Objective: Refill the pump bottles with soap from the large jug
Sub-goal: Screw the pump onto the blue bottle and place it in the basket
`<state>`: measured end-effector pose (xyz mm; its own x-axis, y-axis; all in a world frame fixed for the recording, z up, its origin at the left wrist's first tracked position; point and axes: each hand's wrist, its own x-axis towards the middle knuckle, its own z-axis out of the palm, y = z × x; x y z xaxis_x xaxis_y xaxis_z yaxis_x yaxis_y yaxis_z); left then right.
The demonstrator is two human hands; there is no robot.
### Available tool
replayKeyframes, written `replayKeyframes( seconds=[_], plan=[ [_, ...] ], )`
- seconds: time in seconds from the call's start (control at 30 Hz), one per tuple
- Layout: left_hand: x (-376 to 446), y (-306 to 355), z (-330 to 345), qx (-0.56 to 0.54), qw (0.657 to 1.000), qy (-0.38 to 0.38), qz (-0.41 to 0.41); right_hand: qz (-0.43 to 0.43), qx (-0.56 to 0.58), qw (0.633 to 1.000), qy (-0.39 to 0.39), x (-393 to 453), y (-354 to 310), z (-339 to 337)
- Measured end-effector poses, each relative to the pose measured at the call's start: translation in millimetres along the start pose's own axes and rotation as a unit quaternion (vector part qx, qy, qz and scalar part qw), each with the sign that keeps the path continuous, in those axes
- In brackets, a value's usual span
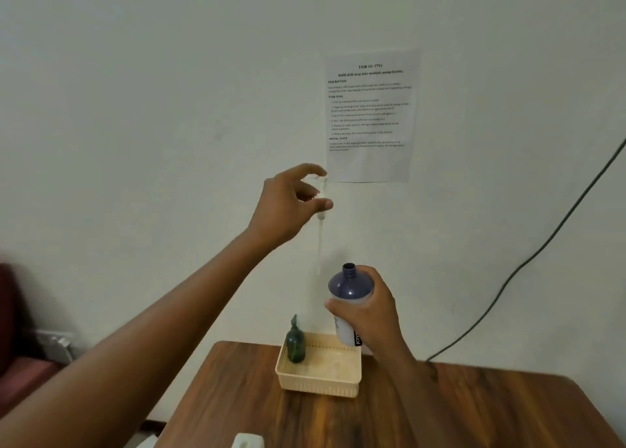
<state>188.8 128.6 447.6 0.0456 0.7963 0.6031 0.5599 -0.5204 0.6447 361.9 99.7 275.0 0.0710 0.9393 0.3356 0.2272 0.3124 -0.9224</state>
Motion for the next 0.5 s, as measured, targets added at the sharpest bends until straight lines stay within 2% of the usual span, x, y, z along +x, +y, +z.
replayKeyframes(
  seconds=[0.2, 0.5],
  plan=[
    [14, 37, -2, -0.028, 0.999, 0.014, 0.044, 0.013, -0.006, 1.0, -0.003, -1, -10, -1],
    [14, 50, 13, -0.051, 0.997, 0.02, 0.049, 0.004, -0.027, 1.0, 0.006, 1, -19, -12]
  ],
)
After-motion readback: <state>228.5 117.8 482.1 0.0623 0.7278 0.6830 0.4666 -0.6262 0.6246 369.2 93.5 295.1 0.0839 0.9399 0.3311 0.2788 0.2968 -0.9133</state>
